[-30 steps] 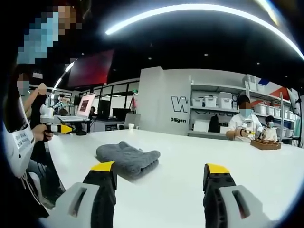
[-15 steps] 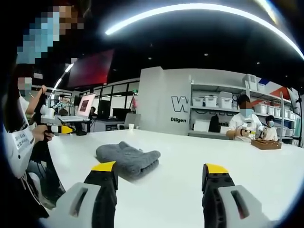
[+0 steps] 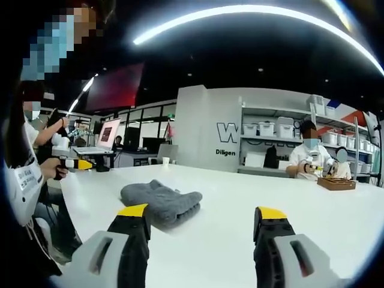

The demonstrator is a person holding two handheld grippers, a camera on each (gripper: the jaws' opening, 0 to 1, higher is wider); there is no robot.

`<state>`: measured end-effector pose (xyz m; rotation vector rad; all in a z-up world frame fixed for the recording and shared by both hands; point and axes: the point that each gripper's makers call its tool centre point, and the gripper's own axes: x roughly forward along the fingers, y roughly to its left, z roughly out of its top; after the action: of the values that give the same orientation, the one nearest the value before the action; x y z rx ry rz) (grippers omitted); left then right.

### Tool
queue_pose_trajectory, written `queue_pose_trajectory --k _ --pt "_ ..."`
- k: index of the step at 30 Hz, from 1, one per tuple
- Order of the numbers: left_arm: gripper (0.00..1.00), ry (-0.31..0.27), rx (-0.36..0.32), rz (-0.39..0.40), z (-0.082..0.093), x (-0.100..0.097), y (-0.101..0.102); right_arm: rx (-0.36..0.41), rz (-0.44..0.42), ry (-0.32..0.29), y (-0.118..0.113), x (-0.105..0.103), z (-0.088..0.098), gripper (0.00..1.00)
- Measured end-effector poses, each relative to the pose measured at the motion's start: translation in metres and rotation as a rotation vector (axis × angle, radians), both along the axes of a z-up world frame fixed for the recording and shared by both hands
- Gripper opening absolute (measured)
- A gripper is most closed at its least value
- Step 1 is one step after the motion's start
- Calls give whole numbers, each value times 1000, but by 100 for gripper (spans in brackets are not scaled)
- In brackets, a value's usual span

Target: Open the folded towel by lifting each exposed corner and separating the folded layers until the towel lies flat within the target outline without major curled edges

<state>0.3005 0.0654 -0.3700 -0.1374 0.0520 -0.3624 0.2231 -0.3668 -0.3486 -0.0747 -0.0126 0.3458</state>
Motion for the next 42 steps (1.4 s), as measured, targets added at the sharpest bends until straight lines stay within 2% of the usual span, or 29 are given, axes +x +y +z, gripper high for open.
queue_pose_trajectory --k 16,27,31,35,38,40,42 --pt "97 2 -4 -3 1 3 -4 -13 6 -6 2 3 5 68" --pt "97 12 25 -29 0 6 -8 -27 23 2 7 7 5 67" --pt "97 10 30 -32 3 12 -8 -38 34 -12 8 9 6 67" --pt "97 10 61 -67 6 27 -13 -37 54 -7 9 21 4 66" --pt "96 7 57 -93 7 36 -17 -28 84 -1 15 35 5 66" --pt "95 20 56 -103 4 44 -20 -23 103 -3 18 43 5 64" --pt "96 29 88 -112 -2 51 -23 -17 111 8 21 51 4 63"
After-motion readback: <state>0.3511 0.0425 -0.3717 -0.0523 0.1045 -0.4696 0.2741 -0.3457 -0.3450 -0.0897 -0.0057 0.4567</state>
